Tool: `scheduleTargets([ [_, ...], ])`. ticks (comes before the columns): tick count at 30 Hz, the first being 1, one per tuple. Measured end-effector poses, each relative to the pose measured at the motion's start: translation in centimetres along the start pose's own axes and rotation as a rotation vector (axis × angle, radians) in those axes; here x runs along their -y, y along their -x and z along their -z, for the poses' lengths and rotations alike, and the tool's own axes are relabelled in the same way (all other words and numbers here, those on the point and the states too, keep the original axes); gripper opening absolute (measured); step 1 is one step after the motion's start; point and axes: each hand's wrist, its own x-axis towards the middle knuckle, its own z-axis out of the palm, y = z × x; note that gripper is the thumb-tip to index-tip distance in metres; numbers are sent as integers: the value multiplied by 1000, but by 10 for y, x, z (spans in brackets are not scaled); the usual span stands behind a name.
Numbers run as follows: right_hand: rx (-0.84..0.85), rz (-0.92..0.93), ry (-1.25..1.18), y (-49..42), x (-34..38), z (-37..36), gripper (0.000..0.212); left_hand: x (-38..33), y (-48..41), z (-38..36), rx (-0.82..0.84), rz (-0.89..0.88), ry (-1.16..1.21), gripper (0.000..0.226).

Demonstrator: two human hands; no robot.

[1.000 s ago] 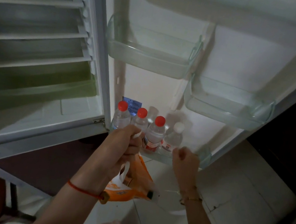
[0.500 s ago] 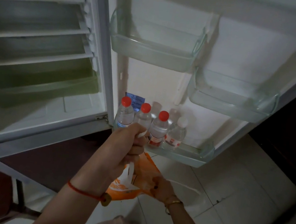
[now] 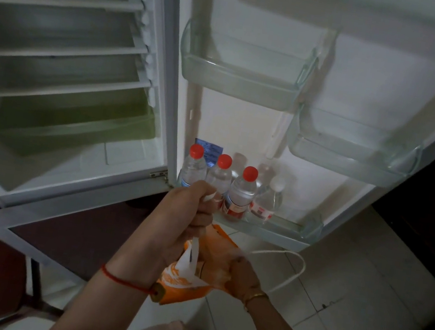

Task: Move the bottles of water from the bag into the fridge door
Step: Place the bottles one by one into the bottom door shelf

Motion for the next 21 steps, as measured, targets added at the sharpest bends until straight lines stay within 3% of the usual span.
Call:
scheduleTargets([
  [3,23,-35,35,-6,-9,3,53,-2,0,6,-16,-16,27,19],
  [6,-6,12,-102,-7,-13,12,41,-2,-2,10,-21,-14,37,28],
  [9,-127,17,-212,-10,-14,20,7,1,-6,8,-12,15,27,27],
  [10,-169,34,-213,-12,-13,22,5,2,-7,7,-6,24,25,26],
  [15,-337,51,-203,-6,-8,43,30,9,-15,1,6,27,19,21],
  [18,-452,56,-253,15,-15,65,19,14,-21,-8,1,59,35,18],
  [21,-648,32,-327,44,-25,90,21,22,-27,-20,7,101,14,14],
])
